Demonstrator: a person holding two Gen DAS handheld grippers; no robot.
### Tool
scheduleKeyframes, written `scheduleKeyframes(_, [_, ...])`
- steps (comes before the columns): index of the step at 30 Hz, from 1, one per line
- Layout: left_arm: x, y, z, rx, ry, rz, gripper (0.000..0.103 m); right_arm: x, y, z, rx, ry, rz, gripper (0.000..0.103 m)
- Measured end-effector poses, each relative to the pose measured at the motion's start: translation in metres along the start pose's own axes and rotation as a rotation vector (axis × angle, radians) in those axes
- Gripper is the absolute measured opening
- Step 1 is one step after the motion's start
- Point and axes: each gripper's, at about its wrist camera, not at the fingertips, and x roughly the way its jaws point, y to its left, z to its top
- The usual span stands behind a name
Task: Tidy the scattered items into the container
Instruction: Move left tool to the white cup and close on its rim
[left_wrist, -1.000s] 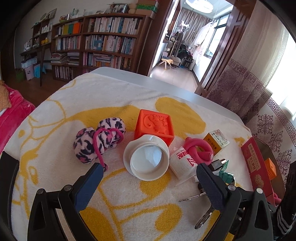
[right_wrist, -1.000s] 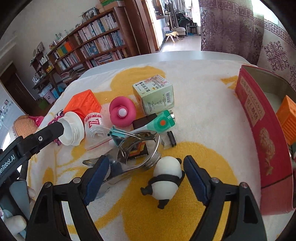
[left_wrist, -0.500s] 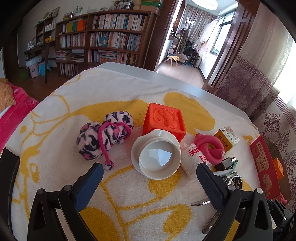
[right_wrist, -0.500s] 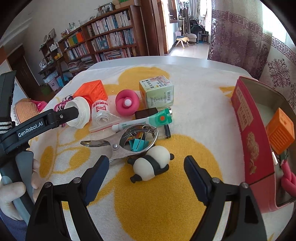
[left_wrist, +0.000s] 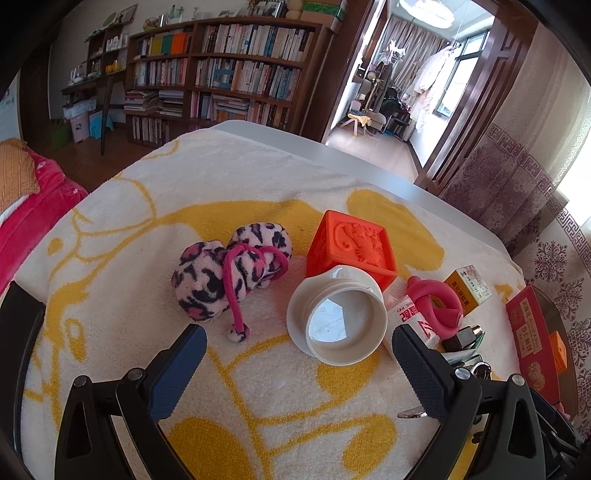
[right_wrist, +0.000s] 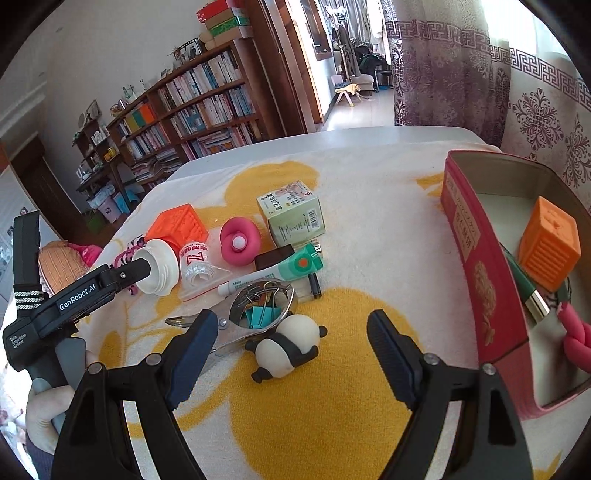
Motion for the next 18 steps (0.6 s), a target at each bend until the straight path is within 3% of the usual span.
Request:
scheduleKeyframes(8, [0.002, -0.013, -0.003, 0.056, -0.006, -0.012, 0.102, 0.004, -0.005, 0.0, 0.044, 0.004, -0.001, 0.086])
scheduleKeyframes(14, [0.019, -0.032, -0.003, 0.148, -0.021, 0.073, 0.102, 0.006, -0.003, -0.002, 0.043, 0.014, 0.007, 0.086])
scheduleKeyframes(16, [0.03, -0.034, -0.001, 0.158, 0.012, 0.091, 0.102, 0.006, -0.001, -0.003, 0.034, 0.015, 0.005, 0.086])
scheduleKeyframes(18, [0.04, -0.03, 0.002, 0.133, 0.054, 0.058, 0.102, 0.007, 0.001, -0.004, 0.025, 0.015, 0.002, 0.086])
